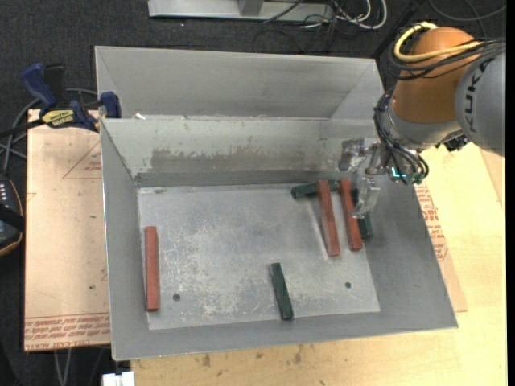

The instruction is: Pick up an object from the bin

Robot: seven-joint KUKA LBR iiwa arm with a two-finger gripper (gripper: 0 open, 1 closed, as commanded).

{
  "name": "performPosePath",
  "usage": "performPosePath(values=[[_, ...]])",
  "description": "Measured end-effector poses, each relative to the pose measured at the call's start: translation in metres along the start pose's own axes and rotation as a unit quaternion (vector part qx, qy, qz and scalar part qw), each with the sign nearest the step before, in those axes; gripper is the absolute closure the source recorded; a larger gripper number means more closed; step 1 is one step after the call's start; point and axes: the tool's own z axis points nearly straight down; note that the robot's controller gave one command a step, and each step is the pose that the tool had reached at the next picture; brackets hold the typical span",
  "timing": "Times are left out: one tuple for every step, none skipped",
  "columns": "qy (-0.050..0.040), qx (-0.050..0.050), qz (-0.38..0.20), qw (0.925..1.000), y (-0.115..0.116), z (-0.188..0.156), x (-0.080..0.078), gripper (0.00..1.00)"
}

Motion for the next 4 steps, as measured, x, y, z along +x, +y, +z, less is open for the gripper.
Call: performPosePath(values=[[-0.0029, 0.000, -0.111, 0.9939, 0.002, 0.020, 0.005, 0.00], [-0.0046, 0.002, -0.274, 0.9618, -0.037, 0.009, 0.006, 0.00], [-0.0082, -0.001, -0.505, 0.8629, -0.002, 0.079, 0.007, 0.00], [-0.0079, 0.001, -0.506, 0.8623, -0.004, 0.080, 0.007, 1.00]])
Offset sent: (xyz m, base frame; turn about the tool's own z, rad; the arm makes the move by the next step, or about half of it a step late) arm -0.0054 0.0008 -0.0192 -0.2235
